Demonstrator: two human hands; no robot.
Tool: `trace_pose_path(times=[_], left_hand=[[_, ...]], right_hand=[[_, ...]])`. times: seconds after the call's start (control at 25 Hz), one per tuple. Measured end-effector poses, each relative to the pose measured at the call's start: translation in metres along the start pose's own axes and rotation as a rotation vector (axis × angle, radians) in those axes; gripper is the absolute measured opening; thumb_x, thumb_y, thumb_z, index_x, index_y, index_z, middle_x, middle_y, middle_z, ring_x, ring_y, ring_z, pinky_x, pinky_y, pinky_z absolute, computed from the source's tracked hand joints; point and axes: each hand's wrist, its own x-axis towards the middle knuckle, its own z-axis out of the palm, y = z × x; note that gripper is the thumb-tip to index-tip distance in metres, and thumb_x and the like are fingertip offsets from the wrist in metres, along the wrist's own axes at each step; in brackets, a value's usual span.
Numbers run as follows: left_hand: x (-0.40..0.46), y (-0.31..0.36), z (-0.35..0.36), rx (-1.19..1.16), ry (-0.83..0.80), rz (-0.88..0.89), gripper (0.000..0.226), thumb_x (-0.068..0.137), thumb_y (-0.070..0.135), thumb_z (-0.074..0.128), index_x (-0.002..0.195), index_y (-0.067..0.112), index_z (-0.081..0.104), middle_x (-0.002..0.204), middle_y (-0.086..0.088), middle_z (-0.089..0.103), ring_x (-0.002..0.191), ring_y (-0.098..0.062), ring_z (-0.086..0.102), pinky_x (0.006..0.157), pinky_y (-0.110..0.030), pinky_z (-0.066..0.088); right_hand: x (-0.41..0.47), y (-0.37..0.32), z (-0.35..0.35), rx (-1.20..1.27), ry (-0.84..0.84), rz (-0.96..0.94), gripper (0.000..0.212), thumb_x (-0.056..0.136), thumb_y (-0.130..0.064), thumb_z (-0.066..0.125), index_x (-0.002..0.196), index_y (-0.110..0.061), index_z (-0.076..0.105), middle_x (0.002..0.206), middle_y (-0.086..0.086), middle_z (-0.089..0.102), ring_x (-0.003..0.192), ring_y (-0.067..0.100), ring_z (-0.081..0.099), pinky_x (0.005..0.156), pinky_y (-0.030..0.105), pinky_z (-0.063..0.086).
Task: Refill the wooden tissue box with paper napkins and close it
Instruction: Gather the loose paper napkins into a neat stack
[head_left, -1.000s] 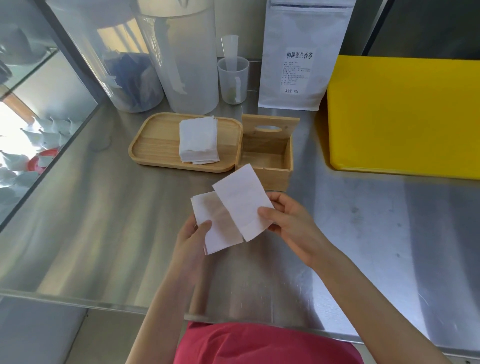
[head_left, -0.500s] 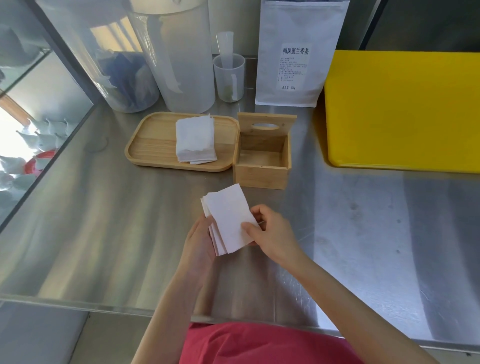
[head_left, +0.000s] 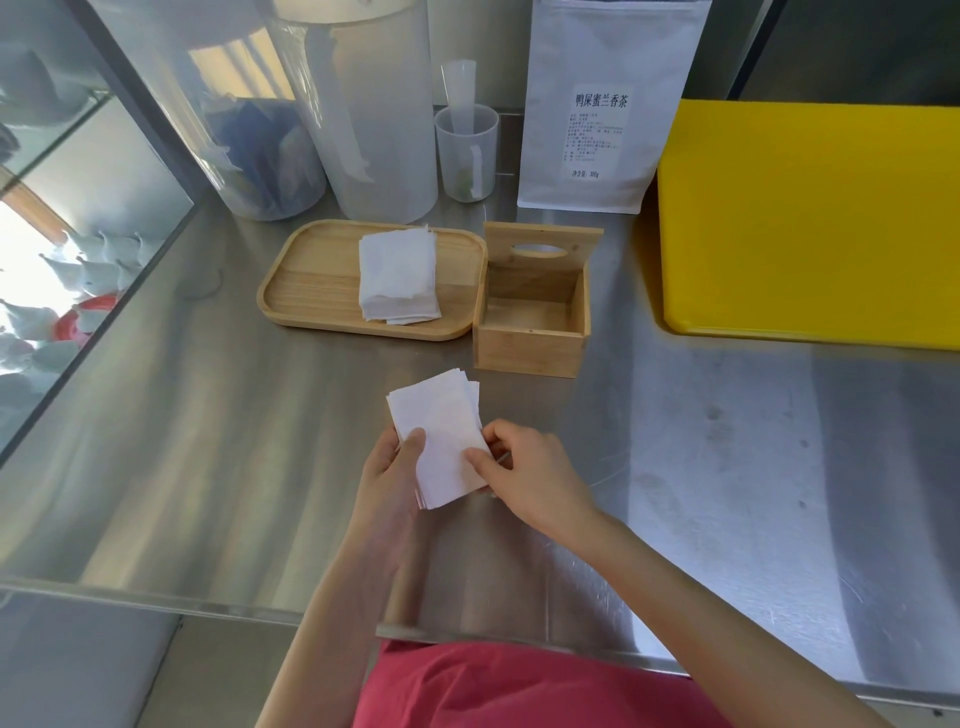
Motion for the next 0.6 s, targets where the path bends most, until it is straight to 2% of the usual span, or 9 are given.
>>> trace_pose_path(times=[0.12,0.2,0.32,0.4,0.48,0.6], left_hand=[[0.001,0.001,-0.003,-0.011,0.033,0.007,0.024,0.098,0.011,0.036,0.112,0.011,0.056,0.106,-0.011,0.064,0.090,-0.023,0.061,0.084,-0.037,0.048],[0.001,0.001,-0.007,-0.004,0.059,0.019,0.025,0.098,0.012,0.036,0.115,0.009,0.054,0.104,-0.009,0.064,0.090,-0.022,0.060,0.081,-0.036,0.048],[0.002,0.003,-0.016,0.000,0.132,0.030,0.021,0.098,0.014,0.037,0.102,0.016,0.058,0.101,-0.006,0.064,0.087,-0.020,0.060,0.074,-0.033,0.046],[0.001,0.005,-0.022,-0.018,0.174,0.029,0.020,0.097,0.015,0.038,0.099,0.017,0.058,0.102,-0.006,0.062,0.088,-0.021,0.058,0.071,-0.033,0.044],[0.000,0.006,-0.025,-0.040,0.201,0.026,0.019,0.097,0.015,0.038,0.107,0.014,0.055,0.097,-0.004,0.062,0.084,-0.018,0.058,0.067,-0.029,0.044],[-0.003,0.006,-0.028,-0.045,0.219,0.026,0.020,0.097,0.014,0.038,0.112,0.011,0.052,0.091,-0.001,0.063,0.078,-0.014,0.059,0.063,-0.027,0.044]], right_hand=[[0.004,0.001,0.003,-0.047,-0.032,-0.004,0.021,0.090,-0.032,0.051,0.089,-0.015,0.063,0.084,0.007,0.074,0.081,0.025,0.068,0.080,0.042,0.055],[0.007,0.000,0.004,-0.092,-0.035,-0.004,0.026,0.091,-0.037,0.047,0.092,-0.017,0.064,0.088,0.005,0.073,0.085,0.024,0.067,0.082,0.042,0.054],[0.021,-0.001,0.001,-0.178,0.009,0.022,0.029,0.093,-0.036,0.042,0.102,-0.017,0.062,0.100,0.005,0.071,0.095,0.026,0.064,0.082,0.037,0.052],[0.036,-0.002,0.002,-0.294,0.023,0.035,0.031,0.093,-0.034,0.043,0.115,-0.016,0.056,0.116,0.005,0.064,0.106,0.027,0.059,0.084,0.037,0.047],[0.047,-0.005,0.007,-0.417,-0.019,0.050,0.040,0.092,-0.032,0.046,0.127,-0.012,0.044,0.128,0.007,0.052,0.116,0.029,0.052,0.090,0.040,0.045],[0.058,-0.008,0.018,-0.566,-0.068,0.101,0.053,0.090,-0.029,0.053,0.133,-0.004,0.033,0.132,0.014,0.041,0.121,0.030,0.045,0.088,0.040,0.046]])
